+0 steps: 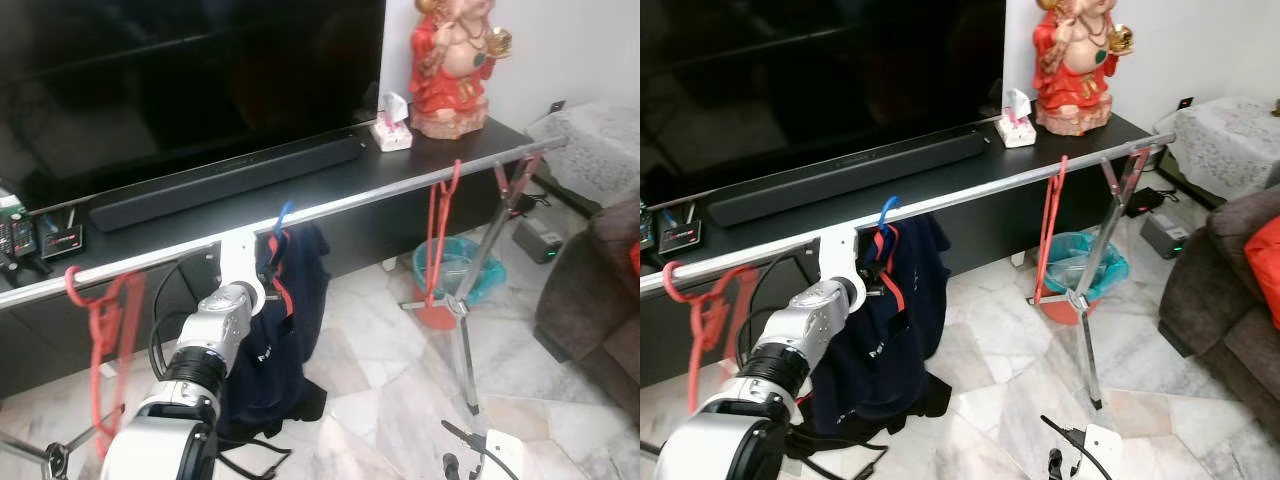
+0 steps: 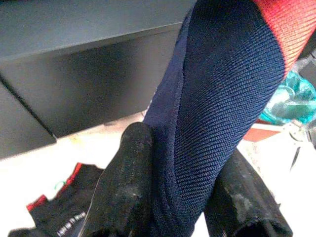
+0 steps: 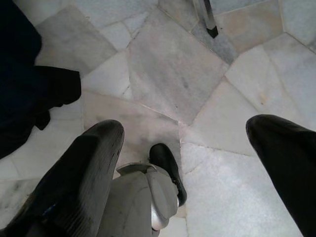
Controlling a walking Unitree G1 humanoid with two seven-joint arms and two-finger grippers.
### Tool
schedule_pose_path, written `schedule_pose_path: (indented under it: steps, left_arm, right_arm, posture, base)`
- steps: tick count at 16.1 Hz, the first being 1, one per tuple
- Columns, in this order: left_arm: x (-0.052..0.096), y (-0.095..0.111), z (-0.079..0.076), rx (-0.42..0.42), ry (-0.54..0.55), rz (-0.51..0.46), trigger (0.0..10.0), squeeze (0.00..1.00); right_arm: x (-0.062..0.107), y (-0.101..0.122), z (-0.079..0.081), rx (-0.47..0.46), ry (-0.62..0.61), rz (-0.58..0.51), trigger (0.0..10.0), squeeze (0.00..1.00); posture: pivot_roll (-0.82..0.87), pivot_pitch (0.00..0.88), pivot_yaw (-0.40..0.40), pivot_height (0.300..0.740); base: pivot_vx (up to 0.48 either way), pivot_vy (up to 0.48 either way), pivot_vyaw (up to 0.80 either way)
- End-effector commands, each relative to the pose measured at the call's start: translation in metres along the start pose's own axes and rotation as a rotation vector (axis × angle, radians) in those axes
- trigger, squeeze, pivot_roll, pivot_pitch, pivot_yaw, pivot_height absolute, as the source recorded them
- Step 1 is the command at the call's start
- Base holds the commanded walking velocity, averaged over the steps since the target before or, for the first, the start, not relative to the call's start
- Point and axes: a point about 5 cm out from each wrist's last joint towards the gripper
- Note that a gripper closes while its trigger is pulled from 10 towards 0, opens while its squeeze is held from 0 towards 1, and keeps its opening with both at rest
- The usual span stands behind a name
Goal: Hang hanger
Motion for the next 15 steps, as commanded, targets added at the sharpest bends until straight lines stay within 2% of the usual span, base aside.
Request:
schedule_pose_path:
  steps: [1,2,3,7,8,9,10,13,15]
  left_arm:
    - [0.0,0.018,0.001,0.049,0.032,-0.05,10.0,0.0]
    - [0.001,0.017,0.006,0.065,0.056,-0.042,10.0,0.0]
    - [0.002,0.013,0.011,0.046,0.064,-0.015,10.0,0.0]
    - [0.007,-0.005,0.015,-0.091,-0.027,0.073,10.0,0.0]
    - [0.008,-0.005,0.015,-0.095,-0.027,0.065,10.0,0.0]
    - [0.01,-0.003,0.014,-0.098,-0.044,0.035,10.0,0.64]
    - [0.013,-0.001,0.011,-0.112,-0.083,-0.001,10.0,1.0]
    - [0.02,0.002,0.008,-0.15,-0.138,-0.068,10.0,1.0]
    - [0.027,0.007,0.006,-0.139,-0.193,-0.13,10.0,1.0]
  right_arm:
    - [0.0,-0.001,0.001,-0.019,-0.002,-0.001,10.0,0.0]
    - [0.0,-0.001,0.001,-0.02,-0.002,-0.001,10.0,0.0]
    - [0.0,-0.001,0.001,-0.022,-0.002,0.0,10.0,0.0]
    - [0.0,0.0,0.001,-0.021,-0.001,-0.001,10.0,0.0]
    - [0.0,0.0,0.001,-0.02,-0.001,-0.002,10.0,0.0]
    - [0.0,0.0,0.001,-0.02,-0.001,-0.002,10.0,0.0]
    - [0.0,0.0,0.001,-0.02,-0.001,-0.002,10.0,0.0]
    - [0.0,0.0,0.001,-0.018,-0.002,-0.001,10.0,0.0]
    - [0.0,0.0,0.001,-0.017,-0.003,-0.003,10.0,0.0]
  posture:
    - [-0.29,0.0,0.094,0.74]
    - [-0.29,0.0,0.094,0.74]
    - [-0.29,0.0,0.094,0.74]
    - [-0.28,0.0,0.096,0.74]
    - [-0.28,0.0,0.096,0.74]
    - [-0.28,0.0,0.097,0.74]
    - [-0.28,0.0,0.097,0.74]
    - [-0.28,0.0,0.097,0.74]
    - [-0.28,0.0,0.096,0.74]
  base:
    - [0.0,0.0,0.0]
    - [0.0,0.0,0.0]
    - [0.0,0.0,0.0]
    - [0.0,0.0,0.0]
    - [0.0,0.0,0.0]
    - [0.0,0.0,0.0]
    - [0.0,0.0,0.0]
    - [0.0,0.0,0.0]
    - [0.0,0.0,0.0]
Point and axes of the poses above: a point about 5 cm out from each wrist's last joint towards the gripper, its own x axis pointing back from the gripper into the wrist, its own y axis along the axis of the wrist's last joint, z = x × y, and after that the axes turned 2 degrees about x, right-handed
